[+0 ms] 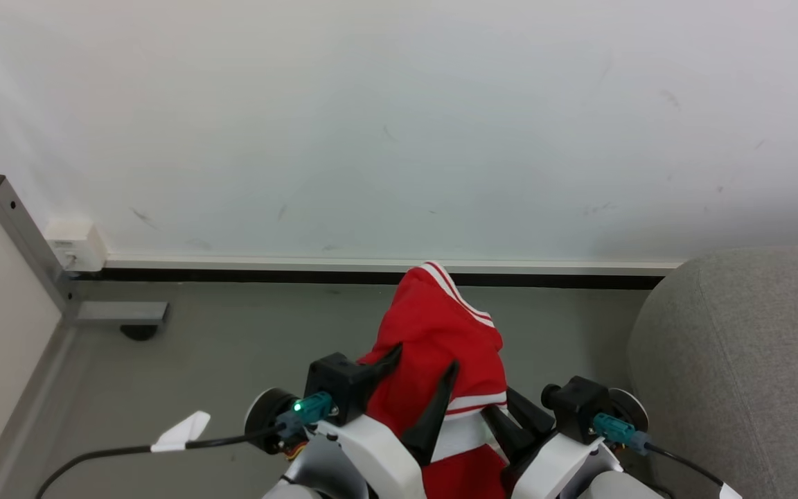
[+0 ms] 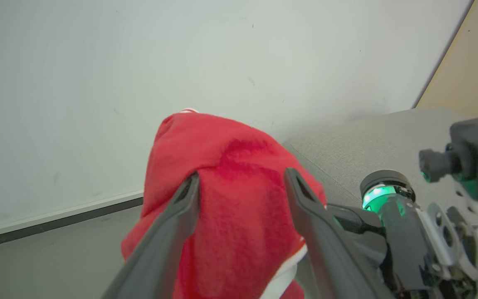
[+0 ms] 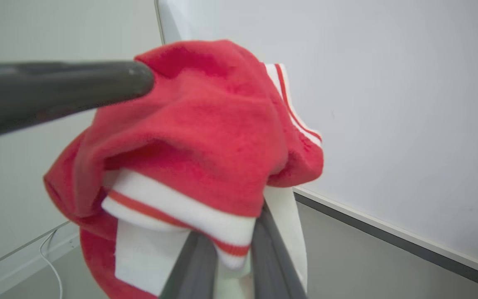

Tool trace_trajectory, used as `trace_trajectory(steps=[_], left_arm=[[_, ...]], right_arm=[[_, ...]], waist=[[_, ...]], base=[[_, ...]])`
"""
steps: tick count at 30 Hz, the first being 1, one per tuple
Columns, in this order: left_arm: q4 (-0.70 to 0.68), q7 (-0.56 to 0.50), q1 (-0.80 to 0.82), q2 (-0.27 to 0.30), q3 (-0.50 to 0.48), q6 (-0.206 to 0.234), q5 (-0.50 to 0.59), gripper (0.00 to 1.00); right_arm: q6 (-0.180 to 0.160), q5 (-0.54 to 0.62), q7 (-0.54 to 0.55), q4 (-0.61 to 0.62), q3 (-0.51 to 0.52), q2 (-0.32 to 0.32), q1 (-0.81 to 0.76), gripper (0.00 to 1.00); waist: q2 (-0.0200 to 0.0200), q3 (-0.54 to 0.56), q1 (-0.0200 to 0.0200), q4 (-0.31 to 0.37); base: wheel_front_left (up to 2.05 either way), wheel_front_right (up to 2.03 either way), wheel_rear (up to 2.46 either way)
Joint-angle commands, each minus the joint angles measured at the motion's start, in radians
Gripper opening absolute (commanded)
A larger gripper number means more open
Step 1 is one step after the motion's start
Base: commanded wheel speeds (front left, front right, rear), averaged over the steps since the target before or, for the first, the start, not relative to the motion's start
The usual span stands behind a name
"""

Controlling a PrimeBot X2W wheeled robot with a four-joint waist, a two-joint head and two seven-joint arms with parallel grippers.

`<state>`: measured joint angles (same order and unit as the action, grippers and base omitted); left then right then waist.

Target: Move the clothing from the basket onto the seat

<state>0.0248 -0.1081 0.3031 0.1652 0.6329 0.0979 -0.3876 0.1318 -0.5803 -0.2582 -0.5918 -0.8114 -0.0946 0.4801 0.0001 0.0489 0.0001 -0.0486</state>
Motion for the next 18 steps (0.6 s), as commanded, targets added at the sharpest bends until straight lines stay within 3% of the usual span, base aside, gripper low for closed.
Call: trace_trajectory(steps=[1,11,18], left_arm=[[0.001,-0.005,0.008,0.005,0.002,0.003,0.000,1.00],[-0.002,-0.013,0.005,0.013,0.008,0.009,-0.005,1.00],[-0.012,-0.013,-0.011,0.022,0.007,0.019,-0.010,1.00]], right_arm=[[-0.002,0.006,-0.007,0.006,0.007,-0.005,-0.007,0.00],[-0.002,0.018,-0.008,0.041,0.064,-0.025,-0.026,0.00],[-0.002,0.033,-0.006,0.095,0.138,-0.059,-0.028,0.00]], waist=[[-0.0001,0.000,-0.0001,0.000],[-0.0001,-0.004,-0.0001,0.015],[-0.0001,-0.008,-0.0001,0.087]], base=[[0.00,0.00,0.00],[0.00,0.00,0.00],[0.00,0.00,0.00]])
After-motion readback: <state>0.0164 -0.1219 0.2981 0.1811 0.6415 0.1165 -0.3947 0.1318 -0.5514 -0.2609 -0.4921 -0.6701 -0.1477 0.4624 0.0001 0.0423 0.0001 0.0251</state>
